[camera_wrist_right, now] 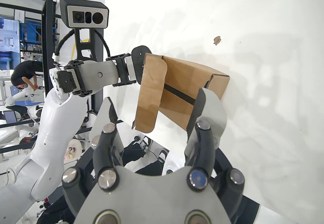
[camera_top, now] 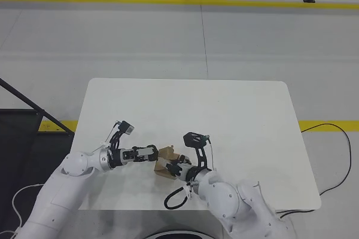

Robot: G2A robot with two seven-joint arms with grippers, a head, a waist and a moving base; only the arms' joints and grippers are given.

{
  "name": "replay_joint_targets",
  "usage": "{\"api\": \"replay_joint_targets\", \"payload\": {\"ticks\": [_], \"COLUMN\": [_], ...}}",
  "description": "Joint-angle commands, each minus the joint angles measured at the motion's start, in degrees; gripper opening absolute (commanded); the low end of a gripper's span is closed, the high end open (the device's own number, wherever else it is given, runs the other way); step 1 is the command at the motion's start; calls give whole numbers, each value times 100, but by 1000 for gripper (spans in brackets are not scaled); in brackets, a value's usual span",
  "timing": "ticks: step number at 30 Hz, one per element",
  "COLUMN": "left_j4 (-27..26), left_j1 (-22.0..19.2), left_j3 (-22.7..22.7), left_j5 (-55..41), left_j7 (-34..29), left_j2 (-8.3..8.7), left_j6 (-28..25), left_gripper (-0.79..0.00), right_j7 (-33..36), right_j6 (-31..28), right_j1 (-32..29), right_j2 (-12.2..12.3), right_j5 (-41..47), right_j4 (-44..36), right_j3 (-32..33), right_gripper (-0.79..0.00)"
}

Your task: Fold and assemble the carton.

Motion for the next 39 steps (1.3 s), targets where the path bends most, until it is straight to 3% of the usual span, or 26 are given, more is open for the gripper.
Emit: {"api": "replay_joint_targets", "payload": {"ticks": [1,7,19,39], "left_j4": [3,7,35,69], "left_j1": [2,12,9,-27], "left_j3": [-3,-18,-33,-19], "left_j5": [-7,-22,-72,-75], "left_j7": [-10,-20,-53,-79], "left_j2": [0,1,-1,-12], "left_j6": [-6,-11,-27,-31], "left_gripper": [0,0,0,0], "right_j7": [-152,-229,-545,-105], "right_j6": [6,-151,11,114], "right_j1": [-86,-232,-178,-17], "right_j2": [9,22,-66,-224], "right_j5": [-171,-527,-1154,-1523], "right_j4": [-150,-409,-405,-134], "right_j3": [9,-100,-362,-584], "right_gripper": [-163,-394,-425,-428]}}
